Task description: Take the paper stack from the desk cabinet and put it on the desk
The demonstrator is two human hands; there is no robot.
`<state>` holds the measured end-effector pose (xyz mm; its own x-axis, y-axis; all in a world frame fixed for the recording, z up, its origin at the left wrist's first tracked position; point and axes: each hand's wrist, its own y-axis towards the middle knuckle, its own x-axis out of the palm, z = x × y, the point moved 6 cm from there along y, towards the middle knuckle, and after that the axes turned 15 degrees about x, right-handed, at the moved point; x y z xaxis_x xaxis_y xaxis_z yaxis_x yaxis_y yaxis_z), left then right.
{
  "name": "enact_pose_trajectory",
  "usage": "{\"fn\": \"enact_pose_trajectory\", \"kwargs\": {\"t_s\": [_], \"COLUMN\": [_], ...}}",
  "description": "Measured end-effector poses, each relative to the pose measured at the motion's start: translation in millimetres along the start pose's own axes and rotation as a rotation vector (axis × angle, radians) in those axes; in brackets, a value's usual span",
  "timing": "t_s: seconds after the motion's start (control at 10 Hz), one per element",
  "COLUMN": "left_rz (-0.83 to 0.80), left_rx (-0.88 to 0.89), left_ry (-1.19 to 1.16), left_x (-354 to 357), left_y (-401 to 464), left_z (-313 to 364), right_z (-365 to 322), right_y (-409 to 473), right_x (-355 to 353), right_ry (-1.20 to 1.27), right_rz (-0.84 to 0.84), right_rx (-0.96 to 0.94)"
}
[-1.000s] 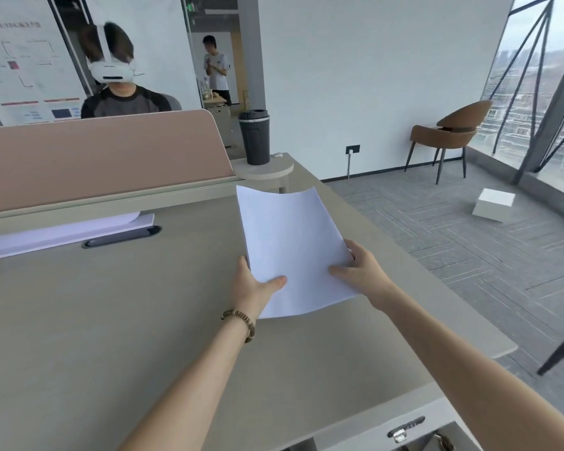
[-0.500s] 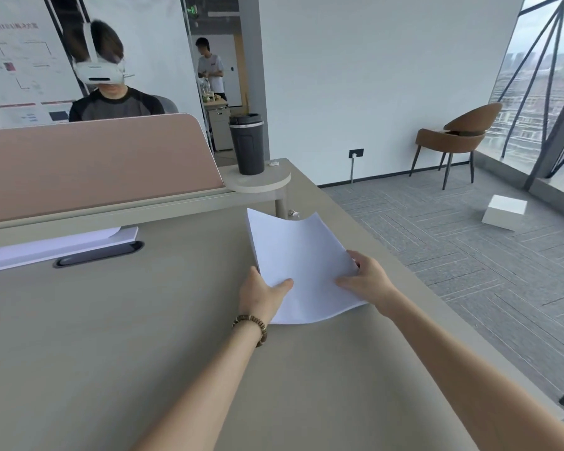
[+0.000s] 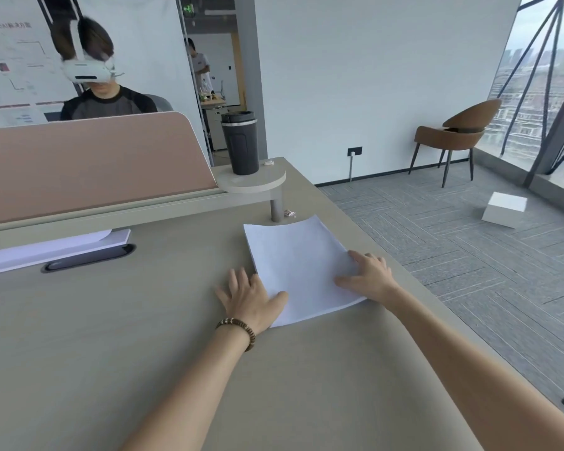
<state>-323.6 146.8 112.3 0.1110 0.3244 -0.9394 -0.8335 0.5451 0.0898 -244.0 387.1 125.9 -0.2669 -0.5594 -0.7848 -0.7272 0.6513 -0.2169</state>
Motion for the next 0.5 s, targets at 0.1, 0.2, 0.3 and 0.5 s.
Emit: {"fn": "enact_pose_trajectory", "kwargs": {"t_s": [0.1,0.2,0.3,0.5], "left_rz": [-0.003,-0.024,-0.044,0.011], "left_rx": [0.03,0.03,0.016,0.007], "left_ry": [0.127,0.162,0.15,0.073], "left_x": [-6,-8,-10,-20], "left_y": [-6,-9,-13,-21], "left_z": [0,-1,-2,1], "right_z": [-1,1,0,-9], "right_y": [-6,-8,-13,-25], "right_x": [0,-1,-3,-10], "right_ry": [-0.119,-0.165,-0.175,-0.241], "right_rz": [0.02,0.035,0.019,0.14], "right_rx": [-0.004,-0.004,-0.002,-0.059]}}
